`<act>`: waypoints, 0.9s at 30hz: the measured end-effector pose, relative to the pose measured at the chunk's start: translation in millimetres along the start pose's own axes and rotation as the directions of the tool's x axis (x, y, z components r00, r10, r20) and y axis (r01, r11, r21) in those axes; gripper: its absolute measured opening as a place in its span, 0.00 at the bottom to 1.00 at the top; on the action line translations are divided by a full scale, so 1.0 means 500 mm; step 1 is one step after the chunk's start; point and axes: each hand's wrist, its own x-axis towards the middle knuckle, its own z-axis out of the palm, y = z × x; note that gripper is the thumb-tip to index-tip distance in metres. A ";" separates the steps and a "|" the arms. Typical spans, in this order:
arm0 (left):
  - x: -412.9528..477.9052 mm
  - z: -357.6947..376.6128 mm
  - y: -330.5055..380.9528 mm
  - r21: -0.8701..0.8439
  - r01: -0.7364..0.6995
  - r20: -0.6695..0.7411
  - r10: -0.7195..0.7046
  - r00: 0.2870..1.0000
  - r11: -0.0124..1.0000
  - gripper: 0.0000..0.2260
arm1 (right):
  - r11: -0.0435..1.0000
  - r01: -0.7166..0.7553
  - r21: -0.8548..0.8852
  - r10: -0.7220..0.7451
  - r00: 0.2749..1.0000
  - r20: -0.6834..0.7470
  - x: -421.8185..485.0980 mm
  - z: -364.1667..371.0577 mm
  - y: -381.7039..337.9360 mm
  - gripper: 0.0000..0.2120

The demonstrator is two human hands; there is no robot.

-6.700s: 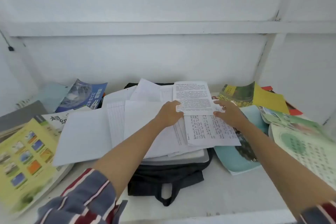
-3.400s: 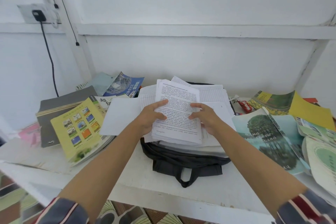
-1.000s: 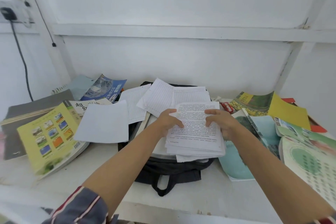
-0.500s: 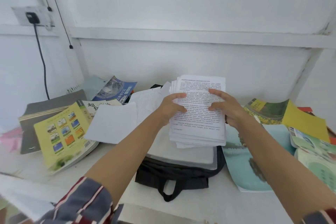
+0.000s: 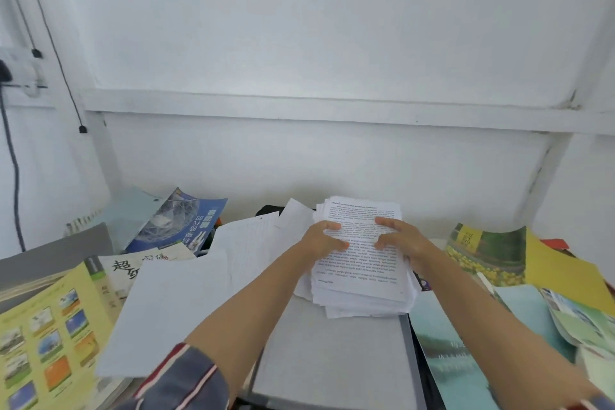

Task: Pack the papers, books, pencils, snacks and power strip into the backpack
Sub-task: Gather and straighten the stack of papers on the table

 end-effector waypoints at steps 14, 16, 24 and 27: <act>0.052 0.022 -0.020 0.117 0.004 0.086 -0.014 0.996 0.993 0.27 | 0.994 -0.030 -0.103 0.022 0.997 -0.073 0.050 -0.019 0.047 0.27; 0.052 0.025 -0.020 0.070 0.031 0.083 -0.037 0.996 0.997 0.27 | 0.994 -0.029 -0.105 0.021 0.997 -0.071 0.047 -0.022 0.050 0.26; 0.050 0.023 -0.020 -0.259 0.121 0.072 -0.105 0.992 0.958 0.25 | 0.998 -0.041 0.049 0.045 0.996 -0.080 0.027 -0.050 0.044 0.25; 0.043 0.020 0.000 -0.256 0.069 0.059 -0.055 0.997 0.964 0.23 | 0.997 -0.018 0.079 0.025 0.995 -0.096 0.012 -0.044 0.024 0.25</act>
